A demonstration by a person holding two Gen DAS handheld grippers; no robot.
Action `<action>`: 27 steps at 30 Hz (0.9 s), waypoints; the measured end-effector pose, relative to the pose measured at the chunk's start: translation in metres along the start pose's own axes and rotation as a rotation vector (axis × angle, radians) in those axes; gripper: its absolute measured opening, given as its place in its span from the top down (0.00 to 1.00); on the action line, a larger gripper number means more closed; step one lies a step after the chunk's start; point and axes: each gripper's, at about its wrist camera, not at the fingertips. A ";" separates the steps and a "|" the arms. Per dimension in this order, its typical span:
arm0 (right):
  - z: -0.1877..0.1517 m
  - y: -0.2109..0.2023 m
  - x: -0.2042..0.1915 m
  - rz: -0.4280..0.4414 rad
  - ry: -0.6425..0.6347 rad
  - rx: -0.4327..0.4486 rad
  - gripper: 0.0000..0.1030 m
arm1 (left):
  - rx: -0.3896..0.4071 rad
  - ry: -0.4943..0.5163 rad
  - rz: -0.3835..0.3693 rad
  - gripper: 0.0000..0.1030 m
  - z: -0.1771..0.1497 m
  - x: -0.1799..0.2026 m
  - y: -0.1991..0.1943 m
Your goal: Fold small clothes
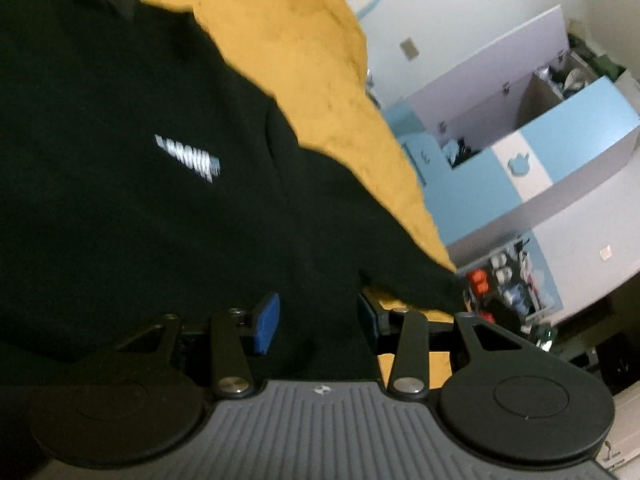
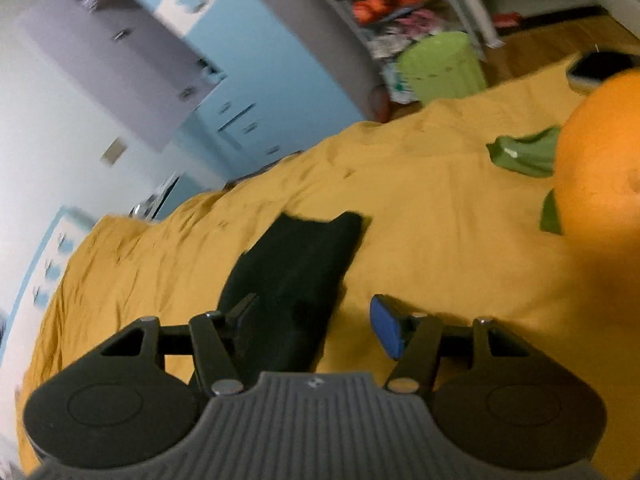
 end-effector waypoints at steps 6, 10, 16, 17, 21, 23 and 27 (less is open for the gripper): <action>0.010 0.031 0.001 -0.008 -0.002 0.061 0.50 | -0.024 0.022 0.035 0.49 -0.012 -0.006 0.018; 0.011 0.039 0.000 -0.016 -0.026 0.018 0.95 | -0.033 0.016 0.035 0.49 -0.010 -0.005 0.017; 0.015 0.009 -0.035 0.055 -0.109 0.024 0.95 | 0.025 0.032 0.015 0.49 0.002 0.001 -0.015; 0.015 0.001 -0.045 0.084 -0.121 0.020 0.95 | 0.031 0.034 0.031 0.49 0.003 0.000 -0.022; 0.008 -0.036 -0.103 0.241 -0.196 -0.013 0.97 | 0.069 -0.019 0.054 0.49 0.005 -0.021 -0.064; -0.008 -0.060 -0.140 0.333 -0.231 -0.053 0.97 | 0.126 -0.027 0.074 0.49 0.003 -0.031 -0.088; -0.069 -0.111 -0.222 0.568 -0.310 -0.171 0.97 | 0.213 -0.077 0.072 0.49 -0.003 -0.059 -0.135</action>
Point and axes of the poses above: each gripper's, at about its wrist camera, not at the fingertips, and y roughly the way its jaws point, x to its right, z to its top, and after that the axes turned 10 degrees about z, right-handed
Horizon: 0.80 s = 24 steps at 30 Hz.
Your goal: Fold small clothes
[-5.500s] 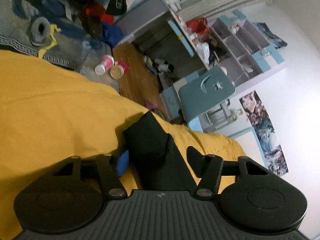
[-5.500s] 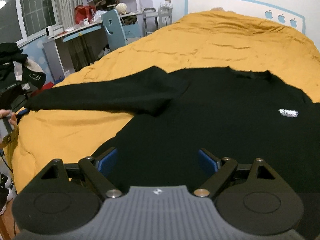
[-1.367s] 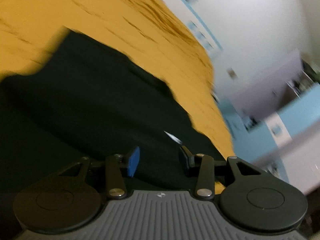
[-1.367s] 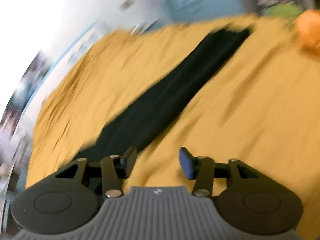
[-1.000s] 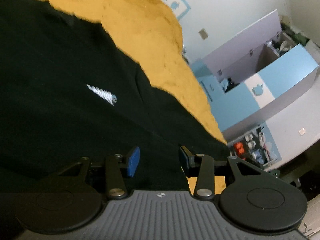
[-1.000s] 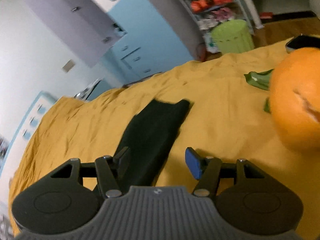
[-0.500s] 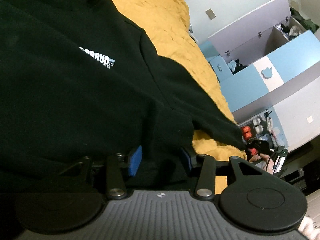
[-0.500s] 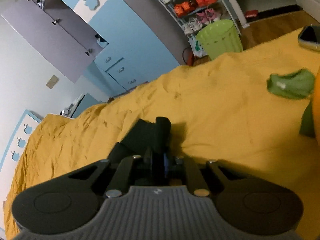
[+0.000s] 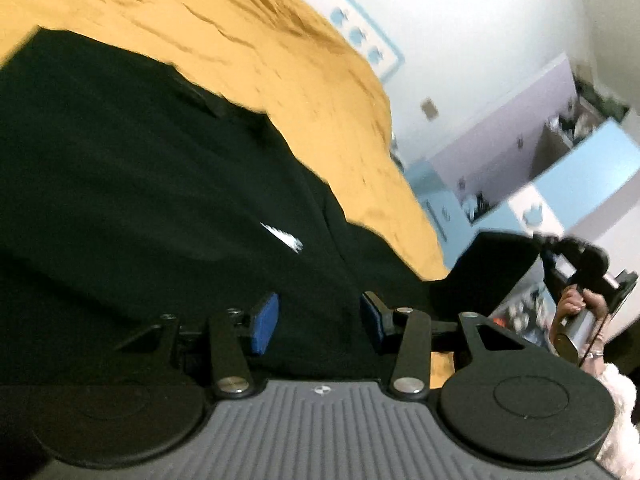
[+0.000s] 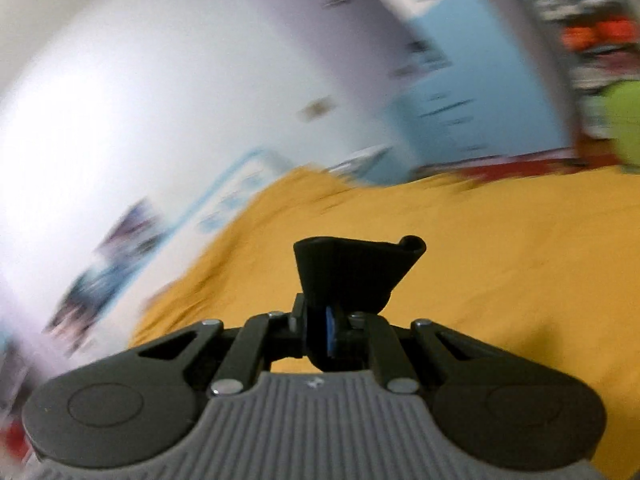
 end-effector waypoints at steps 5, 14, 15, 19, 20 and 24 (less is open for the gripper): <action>-0.097 0.012 -0.129 0.304 -0.046 -0.187 0.97 | 0.087 -0.121 0.053 0.49 0.004 -0.049 -0.042; -0.330 0.025 -0.240 0.476 -0.075 -0.681 0.42 | 0.216 -0.302 0.223 0.49 0.004 -0.127 -0.099; -0.338 0.022 -0.238 0.479 -0.069 -0.699 0.42 | 0.220 -0.310 0.231 0.49 0.005 -0.133 -0.102; -0.317 0.013 -0.205 0.419 -0.022 -0.654 0.42 | 0.234 -0.331 0.256 0.49 0.012 -0.148 -0.106; -0.305 0.013 -0.189 0.377 0.009 -0.639 0.42 | 0.234 -0.343 0.256 0.49 0.014 -0.152 -0.105; -0.254 -0.006 -0.114 0.147 0.082 -0.518 0.41 | 0.229 -0.351 0.244 0.49 0.022 -0.158 -0.094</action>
Point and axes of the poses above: each gripper's, at about its wrist camera, not at the fingertips, and y roughly the way its jaws point, x to its right, z to its top, and after that the axes turned 10 degrees about z, right-handed
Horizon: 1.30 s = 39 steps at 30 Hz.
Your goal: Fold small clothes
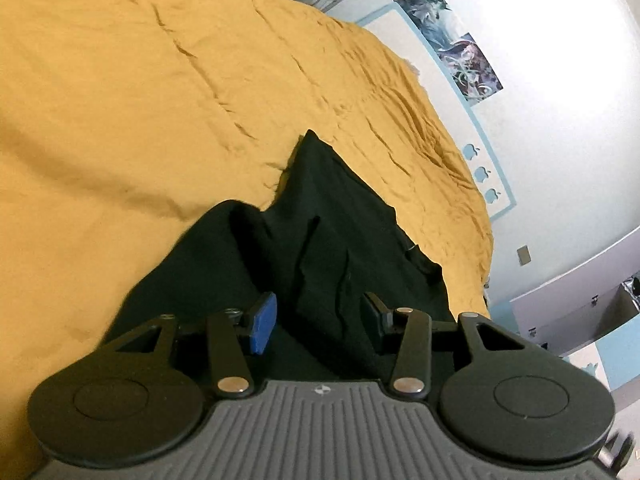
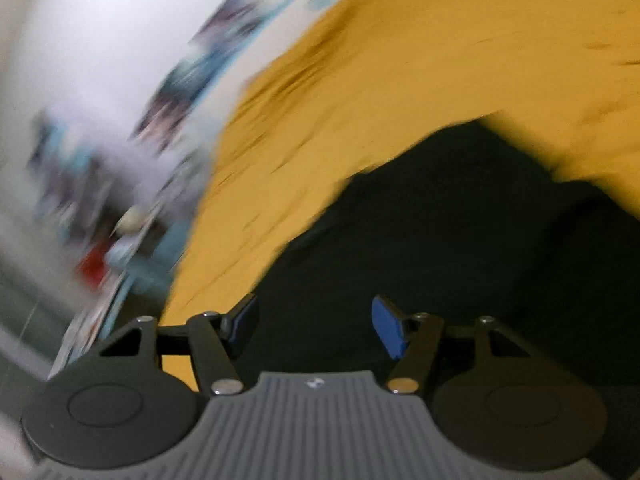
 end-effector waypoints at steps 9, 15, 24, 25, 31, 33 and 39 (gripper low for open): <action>0.048 -0.069 0.089 -0.124 0.180 0.147 0.36 | 0.001 0.179 0.126 0.49 0.025 0.035 0.045; 0.047 -0.063 0.111 -0.074 0.196 0.113 0.36 | -0.053 0.172 0.139 0.48 0.023 0.040 0.068; 0.043 -0.051 0.135 -0.033 0.317 0.145 0.37 | -0.086 0.201 0.057 0.93 0.023 0.046 0.084; 0.045 -0.047 0.138 -0.044 0.321 0.160 0.36 | -0.068 0.203 0.052 0.93 0.023 0.048 0.081; 0.055 -0.035 0.153 -0.043 0.386 0.190 0.38 | 0.089 0.173 -0.002 0.93 0.032 0.041 0.030; 0.055 -0.034 0.156 -0.040 0.392 0.186 0.40 | 0.016 0.152 0.032 0.93 0.033 0.025 0.041; 0.051 -0.021 0.161 -0.173 0.318 0.142 0.99 | -0.105 0.092 0.056 0.89 0.029 -0.001 0.063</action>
Point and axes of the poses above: each gripper's, at about its wrist camera, not at the fingertips, and y roughly the way its jaws point, x to its right, z to its top, and after that the axes turned 10 degrees about z, right-handed
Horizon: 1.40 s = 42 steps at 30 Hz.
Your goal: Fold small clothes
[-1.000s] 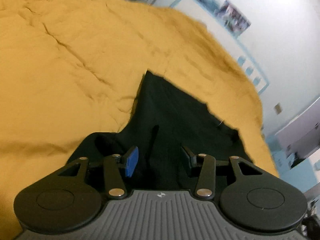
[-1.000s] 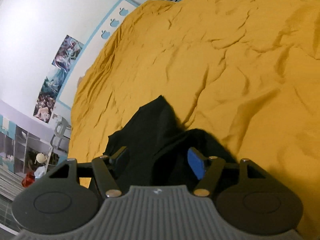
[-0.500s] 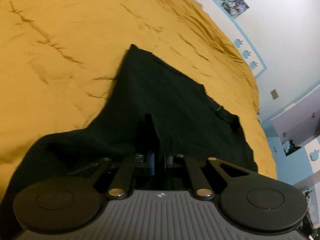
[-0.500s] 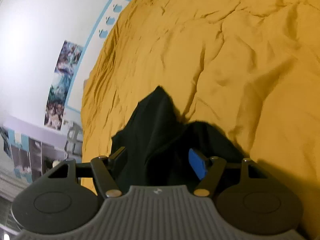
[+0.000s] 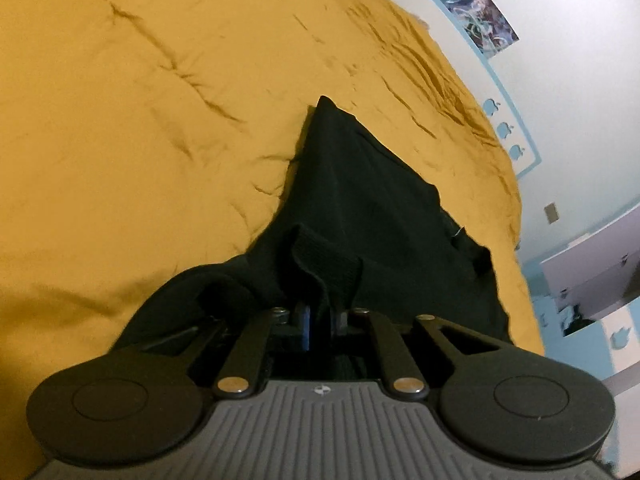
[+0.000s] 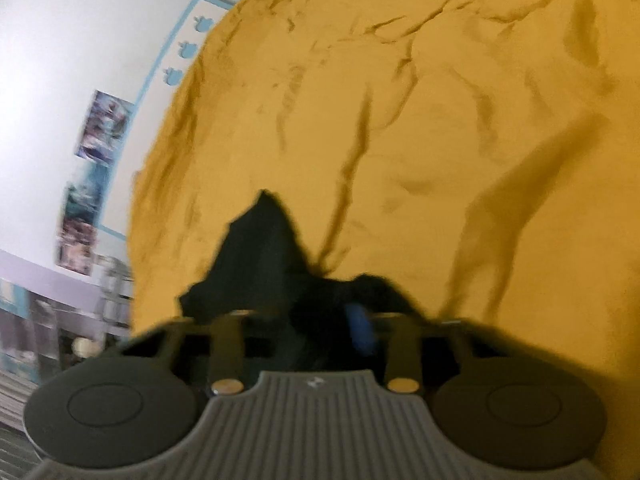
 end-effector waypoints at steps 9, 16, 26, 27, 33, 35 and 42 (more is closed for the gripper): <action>-0.002 -0.012 0.002 -0.015 0.001 0.001 0.74 | 0.086 0.108 0.011 0.73 0.001 0.033 -0.065; -0.042 -0.062 -0.054 0.057 -0.272 0.165 0.38 | -0.002 0.263 -0.069 0.68 -0.020 0.077 -0.041; -0.062 0.011 -0.047 0.044 -0.242 -0.061 0.54 | -0.116 0.245 0.018 0.73 -0.037 0.065 0.001; -0.060 0.010 -0.040 0.046 -0.218 -0.051 0.55 | -0.119 0.233 0.009 0.74 -0.037 0.062 0.003; -0.048 0.006 -0.022 0.130 -0.159 -0.080 0.54 | -0.103 0.267 -0.014 0.73 -0.037 0.058 -0.001; -0.044 0.000 -0.026 0.121 -0.138 -0.103 0.46 | -0.106 0.284 -0.013 0.73 -0.037 0.068 -0.014; -0.044 -0.124 -0.071 0.202 -0.321 -0.042 0.33 | 0.014 0.415 -0.157 0.58 -0.054 0.088 -0.144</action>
Point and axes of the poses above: each gripper's, at about its wrist camera, not at the fingertips, and y roughly the way its jaws point, x to its right, z to its top, and after that the axes turned 10 degrees about z, right-handed
